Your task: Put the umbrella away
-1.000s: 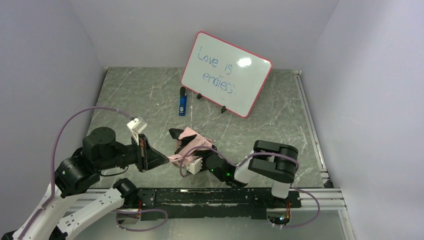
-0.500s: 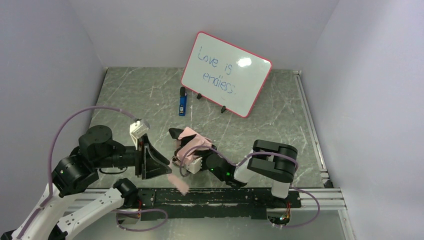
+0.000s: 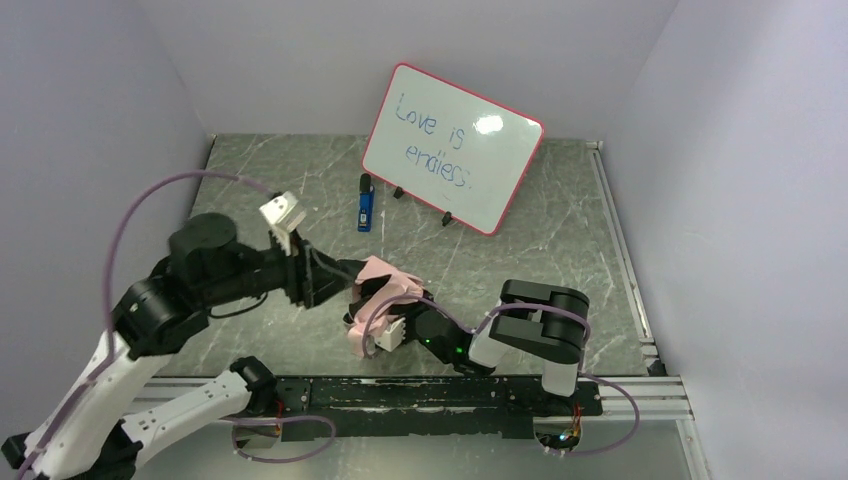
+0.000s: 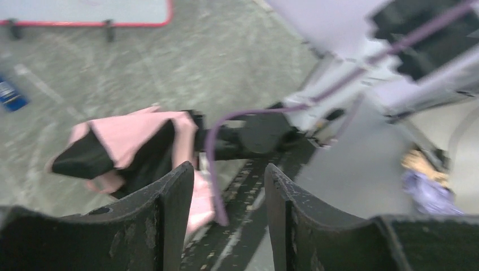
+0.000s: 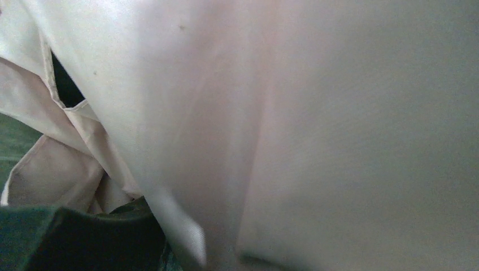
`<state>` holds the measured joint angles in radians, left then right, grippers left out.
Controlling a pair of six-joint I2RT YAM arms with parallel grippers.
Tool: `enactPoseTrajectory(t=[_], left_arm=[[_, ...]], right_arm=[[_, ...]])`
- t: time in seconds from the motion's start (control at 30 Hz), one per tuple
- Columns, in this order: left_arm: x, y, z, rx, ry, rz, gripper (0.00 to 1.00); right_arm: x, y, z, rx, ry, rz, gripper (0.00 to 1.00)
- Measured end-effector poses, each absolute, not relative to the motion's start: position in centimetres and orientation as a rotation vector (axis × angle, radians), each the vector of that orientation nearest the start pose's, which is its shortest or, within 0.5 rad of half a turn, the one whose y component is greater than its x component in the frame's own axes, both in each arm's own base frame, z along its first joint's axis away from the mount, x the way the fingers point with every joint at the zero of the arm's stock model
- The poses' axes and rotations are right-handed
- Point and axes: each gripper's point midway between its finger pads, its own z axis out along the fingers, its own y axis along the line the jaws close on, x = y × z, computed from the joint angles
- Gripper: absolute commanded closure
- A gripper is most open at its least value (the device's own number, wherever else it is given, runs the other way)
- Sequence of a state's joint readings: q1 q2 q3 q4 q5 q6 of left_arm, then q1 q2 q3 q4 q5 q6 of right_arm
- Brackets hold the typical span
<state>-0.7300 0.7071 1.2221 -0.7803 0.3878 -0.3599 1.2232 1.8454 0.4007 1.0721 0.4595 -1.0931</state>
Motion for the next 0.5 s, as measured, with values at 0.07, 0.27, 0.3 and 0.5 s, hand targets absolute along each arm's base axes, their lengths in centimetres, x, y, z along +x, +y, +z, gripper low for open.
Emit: enactPoseTrajectory(t=[0.07,0.27,0.3,0.5], left_arm=[[13.1,-20.4,34.4,0.612,1.917,-0.983,0.44],[17.8,-21.0,28.8,0.701,1.999,-0.728,0.39],[18.3,-21.1,28.0,0.742,1.997,-0.696,0.38],[21.3,-22.2,24.7,0.977,1.949,-0.527,0.32]], right_arm=[[23.1,31.4,3.6,-1.621,1.018,-0.367,0.81],[22.7,31.6,3.6,-1.644,0.959,-0.401,0.81],[22.7,31.6,3.6,-1.645,0.952,-0.406,0.81],[22.3,31.6,3.6,-1.651,0.932,-0.423,0.81]])
